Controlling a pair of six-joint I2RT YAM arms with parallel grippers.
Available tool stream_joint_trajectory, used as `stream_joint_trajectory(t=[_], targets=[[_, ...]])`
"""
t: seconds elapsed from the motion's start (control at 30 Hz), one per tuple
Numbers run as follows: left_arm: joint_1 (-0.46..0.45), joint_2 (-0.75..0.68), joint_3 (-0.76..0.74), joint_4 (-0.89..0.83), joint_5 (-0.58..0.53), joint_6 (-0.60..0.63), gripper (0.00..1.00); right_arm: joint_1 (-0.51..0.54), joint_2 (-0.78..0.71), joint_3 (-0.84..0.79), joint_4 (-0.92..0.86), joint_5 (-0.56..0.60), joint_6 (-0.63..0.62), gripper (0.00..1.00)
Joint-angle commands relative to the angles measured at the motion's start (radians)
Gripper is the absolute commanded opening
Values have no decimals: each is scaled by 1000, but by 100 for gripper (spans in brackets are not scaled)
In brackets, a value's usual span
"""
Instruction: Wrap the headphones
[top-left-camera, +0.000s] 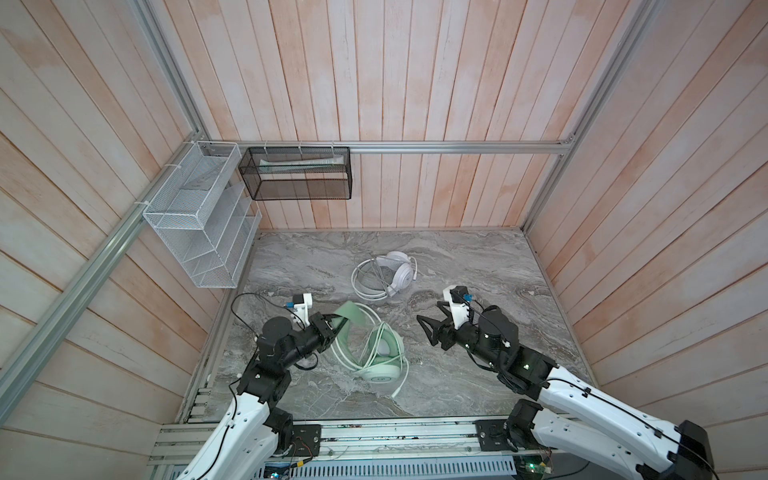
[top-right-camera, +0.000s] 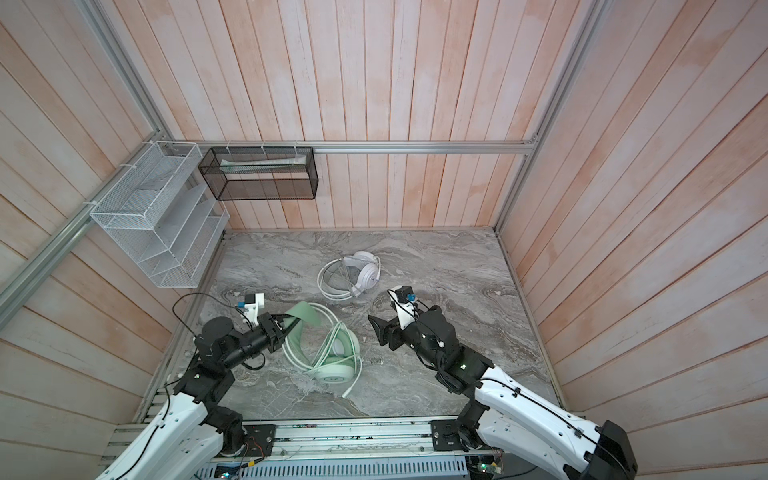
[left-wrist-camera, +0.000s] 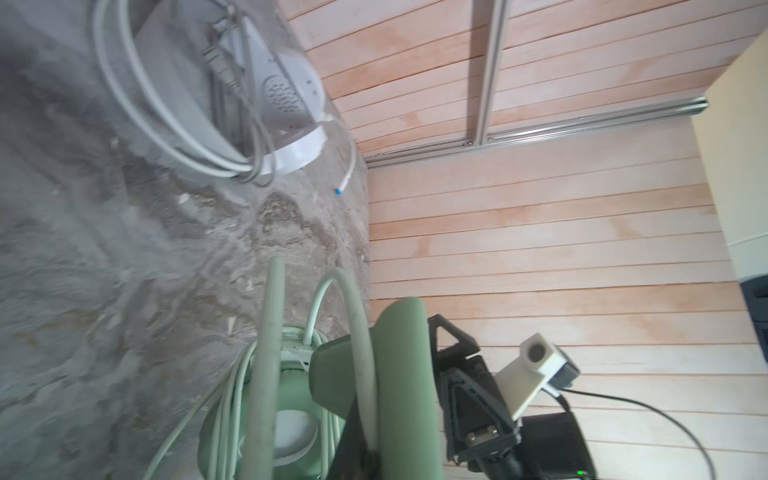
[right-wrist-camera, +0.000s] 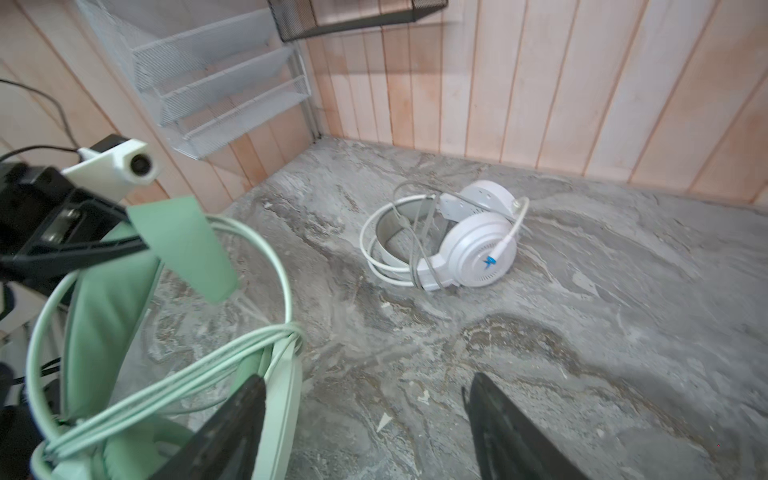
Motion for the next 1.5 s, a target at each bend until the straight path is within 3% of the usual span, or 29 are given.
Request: stream_joint_trajectory(t=[0.0, 0.17, 0.33, 0.5, 0.73, 1.0, 1.1, 1.2, 1.27, 1.37, 1.47], targets=[[5, -3, 209, -48, 41, -33, 0, 3, -71, -51, 95, -163, -10, 81], [51, 23, 399, -140, 44, -41, 0, 48, -214, -165, 208, -128, -2, 85], [71, 64, 497, -164, 65, -49, 0, 86, -314, -247, 308, -116, -23, 86], [71, 75, 505, -146, 74, -83, 0, 140, -201, -235, 323, -67, -80, 90], [72, 65, 497, -147, 84, -97, 0, 204, -128, -217, 414, 172, -173, 90], [71, 59, 488, -151, 92, -103, 0, 203, 32, -104, 421, 171, -275, 77], [71, 59, 485, -147, 99, -104, 0, 203, 77, -81, 441, 186, -300, 65], [71, 56, 482, -151, 104, -102, 0, 201, 106, -51, 429, 236, -316, 31], [71, 51, 478, -153, 107, -97, 0, 201, 106, -31, 398, 258, -319, 18], [72, 48, 474, -164, 116, -78, 0, 199, 75, -9, 317, 329, -326, 5], [71, 52, 458, -168, 141, -54, 0, 187, 15, -7, 278, 401, -348, 2]])
